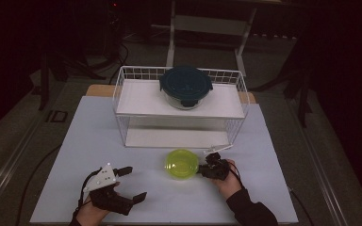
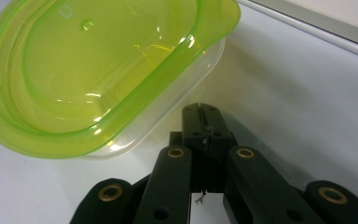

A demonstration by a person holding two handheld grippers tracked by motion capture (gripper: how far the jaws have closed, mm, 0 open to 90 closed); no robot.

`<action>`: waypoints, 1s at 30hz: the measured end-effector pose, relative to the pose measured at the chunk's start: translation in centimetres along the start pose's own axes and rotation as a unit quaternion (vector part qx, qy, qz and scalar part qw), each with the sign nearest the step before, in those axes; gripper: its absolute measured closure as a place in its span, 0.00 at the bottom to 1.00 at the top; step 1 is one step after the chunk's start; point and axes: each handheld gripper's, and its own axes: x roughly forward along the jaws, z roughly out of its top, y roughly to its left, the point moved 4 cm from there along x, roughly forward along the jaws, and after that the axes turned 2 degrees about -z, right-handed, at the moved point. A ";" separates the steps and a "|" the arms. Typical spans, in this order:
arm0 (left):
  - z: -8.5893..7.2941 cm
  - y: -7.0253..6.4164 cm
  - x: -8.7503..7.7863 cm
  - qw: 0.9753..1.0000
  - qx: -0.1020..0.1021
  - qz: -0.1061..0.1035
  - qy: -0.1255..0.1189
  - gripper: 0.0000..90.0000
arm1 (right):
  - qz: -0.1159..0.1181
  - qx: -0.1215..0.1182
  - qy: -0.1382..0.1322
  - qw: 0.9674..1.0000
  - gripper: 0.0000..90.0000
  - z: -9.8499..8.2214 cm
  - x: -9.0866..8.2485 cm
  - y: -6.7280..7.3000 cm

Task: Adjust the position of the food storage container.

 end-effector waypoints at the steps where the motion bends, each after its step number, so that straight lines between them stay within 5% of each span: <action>1: 0.0 0.0 0.0 1.000 0.000 0.000 0.000 0.01 | -0.001 -0.002 0.000 1.000 1.00 0.1 0.1 0.0; 19: 0.0 -0.1 0.0 1.000 -0.001 -0.001 0.000 0.01 | 0.010 -0.015 0.004 1.000 1.00 0.9 1.1 1.2; 30: 0.2 0.1 0.0 1.000 0.001 0.015 0.001 0.01 | -0.017 -0.011 -0.027 0.999 0.90 0.7 -2.4 0.1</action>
